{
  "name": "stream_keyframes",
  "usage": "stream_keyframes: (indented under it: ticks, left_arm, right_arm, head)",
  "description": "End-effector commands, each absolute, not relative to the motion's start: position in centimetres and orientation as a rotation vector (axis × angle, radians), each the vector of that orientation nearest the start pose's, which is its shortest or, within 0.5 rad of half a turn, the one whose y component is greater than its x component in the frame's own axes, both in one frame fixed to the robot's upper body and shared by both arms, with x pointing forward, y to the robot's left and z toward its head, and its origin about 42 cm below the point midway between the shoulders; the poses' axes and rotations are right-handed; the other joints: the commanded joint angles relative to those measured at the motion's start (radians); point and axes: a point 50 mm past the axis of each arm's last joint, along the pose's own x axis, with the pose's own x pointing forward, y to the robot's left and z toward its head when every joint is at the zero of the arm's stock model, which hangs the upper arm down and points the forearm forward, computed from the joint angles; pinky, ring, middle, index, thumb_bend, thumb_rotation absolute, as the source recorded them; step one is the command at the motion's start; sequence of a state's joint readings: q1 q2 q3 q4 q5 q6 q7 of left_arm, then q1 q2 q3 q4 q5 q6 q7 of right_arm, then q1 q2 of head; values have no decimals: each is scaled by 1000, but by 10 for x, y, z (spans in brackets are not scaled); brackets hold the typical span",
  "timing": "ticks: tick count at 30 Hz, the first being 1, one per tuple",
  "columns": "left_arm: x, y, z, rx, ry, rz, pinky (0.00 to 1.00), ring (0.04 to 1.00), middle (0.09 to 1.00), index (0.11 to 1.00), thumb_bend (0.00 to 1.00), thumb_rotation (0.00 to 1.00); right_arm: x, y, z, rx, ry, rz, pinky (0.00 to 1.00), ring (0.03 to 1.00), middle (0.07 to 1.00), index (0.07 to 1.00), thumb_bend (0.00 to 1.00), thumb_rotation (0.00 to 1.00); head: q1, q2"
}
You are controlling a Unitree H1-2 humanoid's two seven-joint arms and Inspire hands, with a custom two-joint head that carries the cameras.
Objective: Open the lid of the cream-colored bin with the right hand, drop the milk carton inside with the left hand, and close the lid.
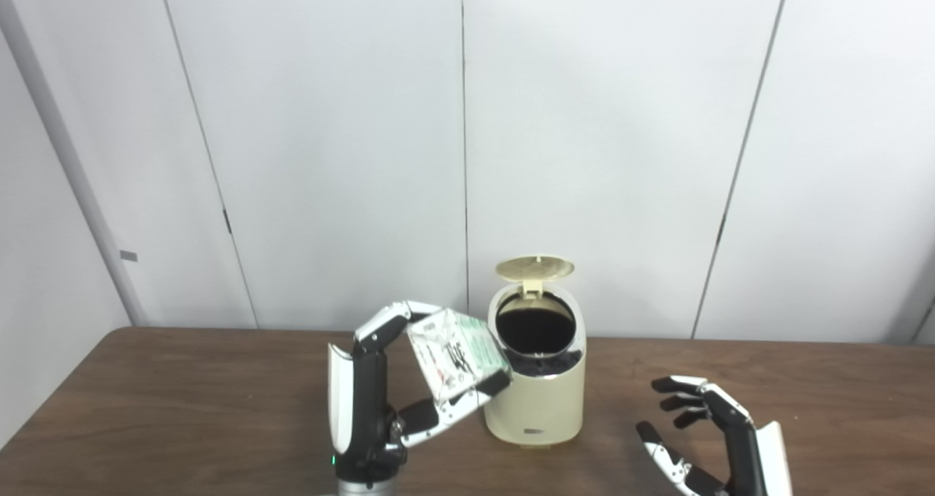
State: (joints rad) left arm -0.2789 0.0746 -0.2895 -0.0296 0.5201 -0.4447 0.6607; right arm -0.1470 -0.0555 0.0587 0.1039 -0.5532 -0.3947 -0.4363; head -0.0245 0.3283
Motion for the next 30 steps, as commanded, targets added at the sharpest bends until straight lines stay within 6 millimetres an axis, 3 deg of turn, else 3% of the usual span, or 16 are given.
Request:
stream_keyframes:
  ticks: [1,8,11,14,19,30]
  left_arm:
    - [333,141,232,233,-1012,187,541,474,486,472,504,0]
    - [345,131,230,250,-1018,172,499,469,467,501,504,0]
    - [353,124,229,257,-1020,157,499,468,465,502,504,0]
    - [358,118,230,259,-1027,136,494,469,463,502,504,0]
    - [364,107,233,265,-1045,134,497,468,461,506,503,0]
    - [385,92,242,228,-1038,110,400,454,463,506,504,0]
  right_arm:
    - [300,-192,103,-462,-449,-185,402,544,630,626,280,0]
    - [296,-188,102,-467,-449,-188,390,534,630,633,297,0]
    - [293,-185,104,-466,-442,-191,319,469,623,637,296,1]
    - [289,-181,104,-472,-430,-194,390,530,638,641,299,32]
    - [284,-176,110,-474,-415,-195,406,549,643,650,291,82]
    - [274,-164,116,-441,-408,-195,474,598,658,648,300,33]
  head:
    - [-5,-2]
    - [-25,6]
    - [-31,13]
    - [-42,19]
    - [-48,38]
    - [-85,66]
